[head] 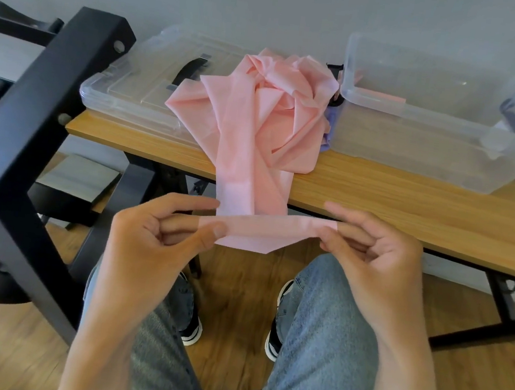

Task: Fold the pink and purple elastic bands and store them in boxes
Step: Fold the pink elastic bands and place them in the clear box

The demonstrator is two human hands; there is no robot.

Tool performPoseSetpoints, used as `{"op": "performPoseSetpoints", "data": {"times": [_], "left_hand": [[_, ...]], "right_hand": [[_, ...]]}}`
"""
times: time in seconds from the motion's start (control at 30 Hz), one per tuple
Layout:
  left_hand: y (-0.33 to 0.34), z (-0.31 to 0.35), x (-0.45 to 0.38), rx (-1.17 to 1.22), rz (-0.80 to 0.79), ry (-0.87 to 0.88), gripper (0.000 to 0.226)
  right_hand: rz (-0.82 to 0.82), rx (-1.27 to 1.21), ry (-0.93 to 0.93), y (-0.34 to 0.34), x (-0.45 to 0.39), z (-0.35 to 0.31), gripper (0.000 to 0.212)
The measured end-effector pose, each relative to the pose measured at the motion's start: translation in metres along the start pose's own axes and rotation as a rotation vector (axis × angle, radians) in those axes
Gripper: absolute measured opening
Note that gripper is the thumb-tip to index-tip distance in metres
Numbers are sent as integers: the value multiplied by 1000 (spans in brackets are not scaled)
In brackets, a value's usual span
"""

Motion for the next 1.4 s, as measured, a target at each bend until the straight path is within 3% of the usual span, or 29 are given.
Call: {"op": "performPoseSetpoints", "data": {"times": [0.1,0.23,0.47,0.67,0.8,0.9,1.03,1.3,1.4], "left_hand": [[0,-3,0,-86,-20,-1,36],[0,-9,-2,-193,-39,4,25],[-2,-10,0,-141,-2,3,18],[-1,-8,1,4,-10,7,21],[-2,-5,2,75,25,-5,21],[-2,-3,2,27,30,29,20],[-3,-4,2,-41,-1,14,36],[-5,-12,2,-176,-67,10,17],[-3,-10,2,-103,-63,34,17]], "right_hand": [[12,64,-10,1,-1,3,46],[13,201,-53,3,-2,10,21],[-51,253,-82,0,0,11,7],[-13,-92,-7,0,1,5,7],[-3,-178,-13,-1,2,-1,19],[24,-118,-27,-1,1,-1,13],[21,-13,14,-5,3,1,41],[-29,216,-77,-2,2,11,13],[-43,136,-47,-1,3,9,11]]}}
Point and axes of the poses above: each hand's wrist, its own x-axis away from the middle knuckle, its own y-axis out of the palm, z = x × y, the point moved 1 cm from there along -x, towards the middle knuckle, and after that the axes turned 9 degrees about -x, right-handed, at the moved point
